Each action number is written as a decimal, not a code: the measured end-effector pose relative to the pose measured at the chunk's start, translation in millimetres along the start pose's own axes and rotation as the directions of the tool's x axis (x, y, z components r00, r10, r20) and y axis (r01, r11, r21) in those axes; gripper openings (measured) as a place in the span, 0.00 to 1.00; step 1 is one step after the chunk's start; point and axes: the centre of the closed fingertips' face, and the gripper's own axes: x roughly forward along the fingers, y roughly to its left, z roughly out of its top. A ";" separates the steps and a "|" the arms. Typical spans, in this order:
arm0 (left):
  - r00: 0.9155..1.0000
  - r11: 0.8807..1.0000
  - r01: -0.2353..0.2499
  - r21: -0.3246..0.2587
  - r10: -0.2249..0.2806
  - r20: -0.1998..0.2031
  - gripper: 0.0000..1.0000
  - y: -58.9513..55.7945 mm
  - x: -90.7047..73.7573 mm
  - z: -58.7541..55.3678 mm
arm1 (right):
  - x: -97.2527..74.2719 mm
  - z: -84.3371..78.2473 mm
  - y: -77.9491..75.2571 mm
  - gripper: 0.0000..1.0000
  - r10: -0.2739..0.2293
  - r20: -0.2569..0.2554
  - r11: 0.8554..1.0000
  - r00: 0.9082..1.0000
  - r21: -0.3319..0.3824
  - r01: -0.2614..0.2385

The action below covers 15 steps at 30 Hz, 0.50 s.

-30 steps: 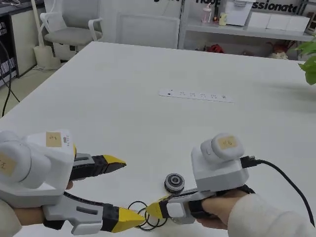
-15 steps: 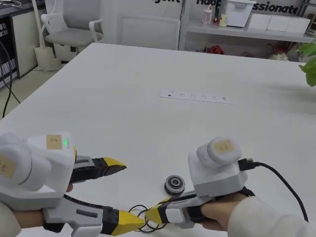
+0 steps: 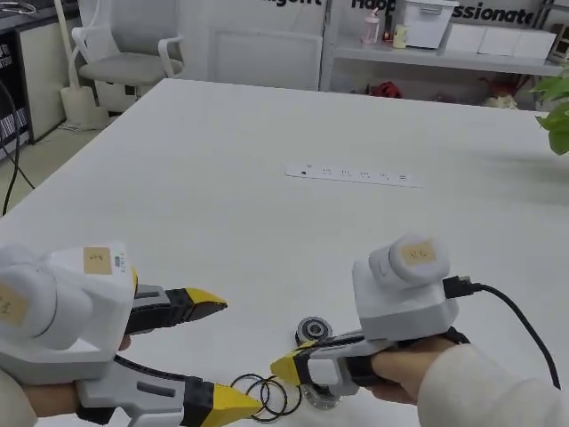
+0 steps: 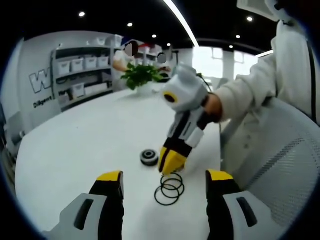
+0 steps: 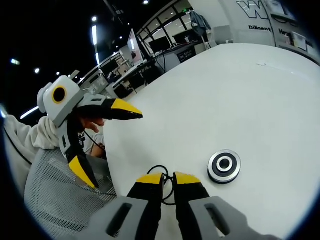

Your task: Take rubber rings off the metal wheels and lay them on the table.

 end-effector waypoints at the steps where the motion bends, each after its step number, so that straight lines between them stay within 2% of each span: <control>1: 1.000 1.000 0.000 0.000 0.000 0.001 0.68 0.1 0.0 0.1 | -1.3 2.1 -1.9 0.05 -0.005 0.007 1.000 1.000 0.002 0.005; 15: 1.000 1.000 0.000 0.001 0.000 0.001 0.68 0.0 0.0 0.4 | -18.9 22.9 -21.7 0.06 -0.058 0.094 0.997 0.994 0.049 0.053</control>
